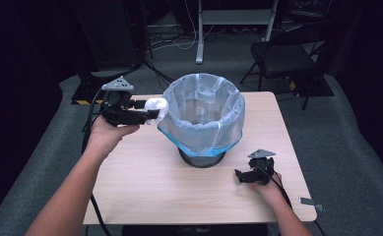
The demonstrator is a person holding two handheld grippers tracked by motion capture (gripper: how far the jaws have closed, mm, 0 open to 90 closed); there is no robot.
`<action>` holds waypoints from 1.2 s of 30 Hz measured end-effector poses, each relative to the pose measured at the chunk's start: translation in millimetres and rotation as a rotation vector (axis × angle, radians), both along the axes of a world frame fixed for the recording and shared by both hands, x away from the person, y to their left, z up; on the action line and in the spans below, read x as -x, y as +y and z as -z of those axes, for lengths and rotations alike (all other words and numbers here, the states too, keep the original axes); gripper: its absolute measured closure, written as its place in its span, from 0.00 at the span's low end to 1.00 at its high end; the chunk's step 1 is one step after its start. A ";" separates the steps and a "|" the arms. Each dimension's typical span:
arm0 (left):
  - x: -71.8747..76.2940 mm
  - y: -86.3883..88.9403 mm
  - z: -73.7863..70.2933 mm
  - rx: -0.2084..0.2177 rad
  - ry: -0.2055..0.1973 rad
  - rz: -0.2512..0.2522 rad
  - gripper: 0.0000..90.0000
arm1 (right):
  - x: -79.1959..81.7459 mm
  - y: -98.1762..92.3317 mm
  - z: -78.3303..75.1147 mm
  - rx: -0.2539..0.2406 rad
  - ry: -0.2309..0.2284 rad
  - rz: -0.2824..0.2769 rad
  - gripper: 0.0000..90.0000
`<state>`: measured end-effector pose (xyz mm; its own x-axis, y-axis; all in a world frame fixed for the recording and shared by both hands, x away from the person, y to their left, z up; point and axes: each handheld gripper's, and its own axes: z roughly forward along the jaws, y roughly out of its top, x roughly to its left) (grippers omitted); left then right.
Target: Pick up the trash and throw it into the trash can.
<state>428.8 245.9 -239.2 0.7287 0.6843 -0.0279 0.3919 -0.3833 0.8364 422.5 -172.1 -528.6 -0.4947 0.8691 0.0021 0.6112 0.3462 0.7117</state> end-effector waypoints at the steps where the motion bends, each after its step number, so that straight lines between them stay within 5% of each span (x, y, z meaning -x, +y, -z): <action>1: -1.7 -2.6 -1.3 0.001 -0.001 0.002 0.51 | 0.0 0.0 0.0 0.000 0.000 0.000 0.00; 18: -26.4 -39.3 -5.8 -0.010 -0.007 0.022 0.51 | -0.1 0.2 0.0 -0.001 0.000 -0.005 0.00; 28: -40.0 -51.8 3.3 0.008 -0.005 0.029 0.51 | 0.0 0.2 0.0 0.000 0.000 -0.005 0.00; 36: -49.3 -69.1 13.7 -0.019 0.006 0.042 0.51 | -0.2 0.1 -0.1 0.002 -0.003 -0.008 0.00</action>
<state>478.1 176.7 -253.0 0.7565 0.6537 -0.0192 0.3801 -0.4156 0.8263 422.7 -172.1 -528.6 -0.5014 0.8652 -0.0012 0.6065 0.3525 0.7127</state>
